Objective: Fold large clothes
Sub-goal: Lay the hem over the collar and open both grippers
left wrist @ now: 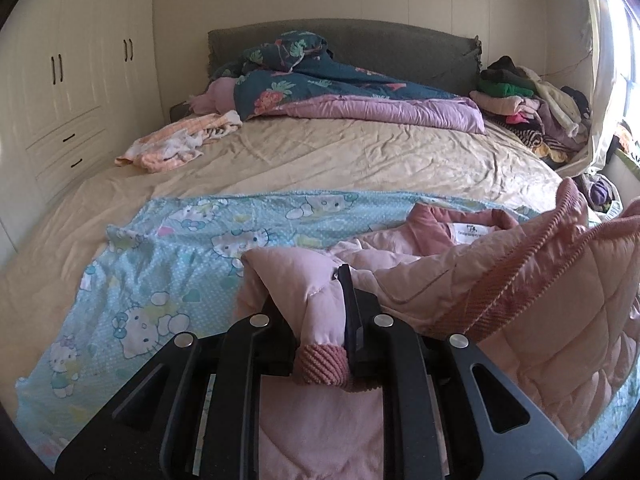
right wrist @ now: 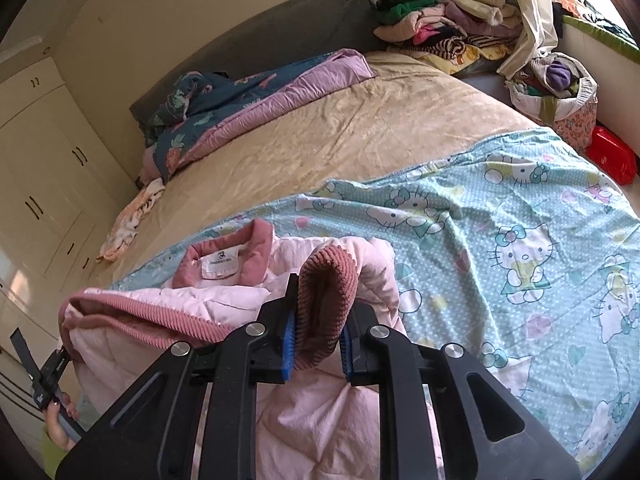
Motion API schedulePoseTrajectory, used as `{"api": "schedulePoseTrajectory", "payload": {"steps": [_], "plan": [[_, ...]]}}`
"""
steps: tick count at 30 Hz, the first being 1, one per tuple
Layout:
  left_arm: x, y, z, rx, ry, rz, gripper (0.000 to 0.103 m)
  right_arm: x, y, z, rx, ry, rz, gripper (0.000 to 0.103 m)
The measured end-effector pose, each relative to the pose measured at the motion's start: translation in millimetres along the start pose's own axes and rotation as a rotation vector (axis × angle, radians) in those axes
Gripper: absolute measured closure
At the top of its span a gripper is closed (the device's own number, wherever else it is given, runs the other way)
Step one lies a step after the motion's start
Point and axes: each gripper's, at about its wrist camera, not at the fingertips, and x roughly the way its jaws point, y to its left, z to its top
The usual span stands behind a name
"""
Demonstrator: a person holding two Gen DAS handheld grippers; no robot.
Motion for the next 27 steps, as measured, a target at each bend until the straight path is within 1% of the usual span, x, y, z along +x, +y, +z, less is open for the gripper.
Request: {"api": "schedulePoseTrajectory", "payload": {"steps": [2, 4, 5, 6, 7, 8, 9, 11, 12, 14, 16, 20, 24, 27], "plan": [[1.7, 0.5, 1.3, -0.005, 0.000, -0.002, 0.093, 1.8, 0.3, 1.1, 0.008, 0.000, 0.016, 0.083], [1.1, 1.0, 2.8, -0.016, -0.002, -0.009, 0.093, 0.6, -1.8, 3.0, 0.027, -0.002, 0.053, 0.080], [0.7, 0.5, 3.4, -0.019, -0.002, -0.011, 0.093, -1.0, -2.9, 4.0, 0.037, -0.004, 0.075, 0.072], [0.3, 0.7, 4.1, -0.023, -0.004, -0.014, 0.093, -3.7, -4.0, 4.5, 0.051, -0.013, 0.103, 0.058], [-0.7, 0.7, 4.7, -0.026, -0.005, -0.017, 0.093, -6.6, -3.7, 5.2, 0.058, -0.024, 0.117, 0.049], [-1.0, 0.2, 4.9, -0.025, -0.006, -0.018, 0.093, -12.7, -2.9, 4.8, 0.059, -0.047, 0.139, 0.034], [-1.7, 0.1, 5.2, -0.026, -0.007, -0.018, 0.093, -17.0, -0.6, 4.3, 0.050, -0.061, 0.154, 0.031], [-1.9, 0.4, 5.9, -0.030, -0.008, -0.022, 0.092, -26.0, 4.3, 0.7, 0.016, -0.087, 0.170, 0.029], [-2.6, 0.0, 6.6, -0.031, -0.009, -0.025, 0.092, -29.1, 5.8, -2.4, 0.000, -0.098, 0.162, 0.026], [-4.7, -1.5, 7.6, -0.029, -0.011, -0.031, 0.091, -33.4, 8.7, -11.5, -0.041, -0.109, 0.134, 0.022], [-6.8, -3.3, 8.2, -0.023, -0.014, -0.032, 0.091, -33.2, 11.0, -24.9, -0.083, -0.102, 0.093, 0.022], [-10.1, -4.9, 10.1, -0.022, -0.019, -0.033, 0.090, -26.7, 11.4, -46.5, -0.123, -0.067, 0.048, 0.020], [-16.0, -5.9, 11.5, -0.030, -0.024, -0.040, 0.086, -27.2, 14.1, -62.9, -0.157, -0.053, 0.032, 0.020], [-19.7, -7.4, 11.9, -0.033, -0.022, -0.048, 0.079, -31.9, 15.6, -70.6, -0.163, -0.057, 0.038, 0.017]]}}
